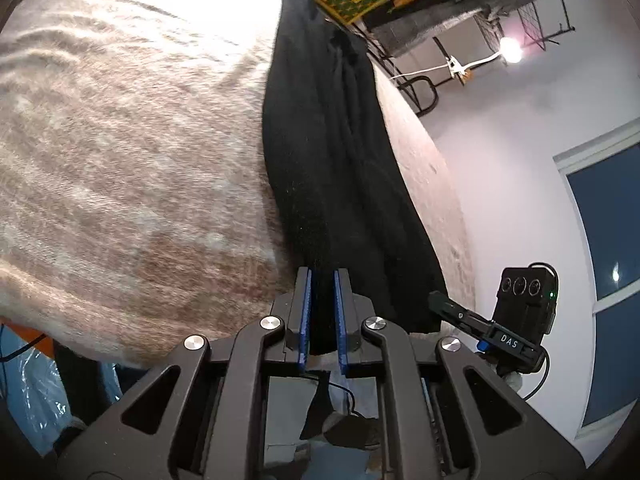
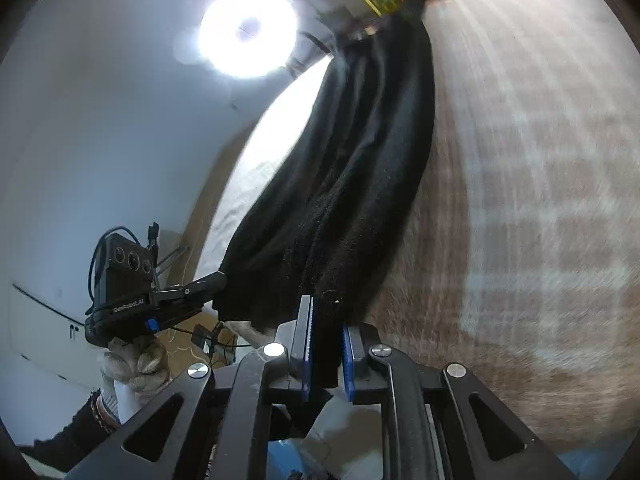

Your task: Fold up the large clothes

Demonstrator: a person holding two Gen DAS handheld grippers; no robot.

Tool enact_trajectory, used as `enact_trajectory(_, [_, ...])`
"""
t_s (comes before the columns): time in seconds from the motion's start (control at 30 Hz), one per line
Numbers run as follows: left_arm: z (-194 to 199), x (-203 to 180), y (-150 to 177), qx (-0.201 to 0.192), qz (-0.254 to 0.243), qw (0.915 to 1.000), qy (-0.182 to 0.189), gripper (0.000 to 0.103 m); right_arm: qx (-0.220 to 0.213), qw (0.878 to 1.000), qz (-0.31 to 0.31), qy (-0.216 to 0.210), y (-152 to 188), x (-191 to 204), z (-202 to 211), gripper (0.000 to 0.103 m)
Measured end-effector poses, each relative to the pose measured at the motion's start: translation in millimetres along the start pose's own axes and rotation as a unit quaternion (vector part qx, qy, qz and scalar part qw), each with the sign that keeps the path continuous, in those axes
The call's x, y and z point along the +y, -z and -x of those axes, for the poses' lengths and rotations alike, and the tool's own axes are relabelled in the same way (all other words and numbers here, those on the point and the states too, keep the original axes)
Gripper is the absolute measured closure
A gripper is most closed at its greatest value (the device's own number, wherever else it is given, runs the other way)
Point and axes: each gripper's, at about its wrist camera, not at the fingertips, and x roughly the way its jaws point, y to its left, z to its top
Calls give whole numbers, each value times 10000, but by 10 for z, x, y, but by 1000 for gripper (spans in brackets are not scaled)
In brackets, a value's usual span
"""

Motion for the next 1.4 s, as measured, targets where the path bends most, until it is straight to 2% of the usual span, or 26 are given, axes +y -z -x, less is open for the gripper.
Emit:
enact_trajectory(0.17, [-187, 58, 70, 233, -52, 9988, -419, 94, 507, 9972, -87, 550, 88, -99, -351, 93])
enact_trajectory(0.27, [-205, -6, 93, 167, -184, 9979, -592, 94, 506, 9962, 133, 701, 81, -31, -348, 93])
enact_trajectory(0.3, [-218, -44, 102, 148, -246, 9967, -759, 93, 494, 9960, 181, 724, 76, -14, -336, 93])
enact_trajectory(0.37, [-248, -91, 112, 134, -347, 9944, -989, 75, 481, 9953, 215, 808, 66, 4, -309, 92])
enact_trajectory(0.43, [-282, -158, 139, 125, -470, 9928, -1097, 70, 500, 9943, 265, 899, 66, 19, -310, 87])
enact_trajectory(0.63, [-477, -267, 237, 324, -914, 9857, -1375, 70, 528, 9932, 465, 923, 91, 149, -399, 76])
enact_trajectory(0.73, [-525, -333, 245, 313, -1099, 9818, -1517, 70, 519, 9932, 490, 915, 87, 114, -387, 76])
enact_trajectory(0.93, [-538, -292, 201, 349, -921, 9857, -1369, 70, 497, 9944, 446, 824, 60, 48, -375, 76])
enact_trajectory(1.0, [-470, -187, 164, 369, -736, 9899, -1157, 66, 485, 9950, 388, 789, 44, 25, -365, 75])
enact_trajectory(1.1, [-427, 21, 55, 439, -195, 9971, -589, 66, 484, 9957, 347, 706, 19, -7, -370, 73])
enact_trajectory(1.13, [-428, 69, 34, 473, -56, 9978, -461, 70, 476, 9960, 330, 680, 11, -8, -374, 72])
enact_trajectory(1.17, [-444, 126, 18, 531, 82, 9978, -400, 85, 457, 9962, 308, 668, 6, -4, -381, 72])
enact_trajectory(1.27, [-457, 192, 3, 550, 161, 9976, -385, 89, 431, 9964, 320, 662, 3, 3, -378, 70])
enact_trajectory(1.4, [-464, 93, 25, 499, -146, 9966, -639, 89, 394, 9958, 413, 720, 13, 45, -394, 72])
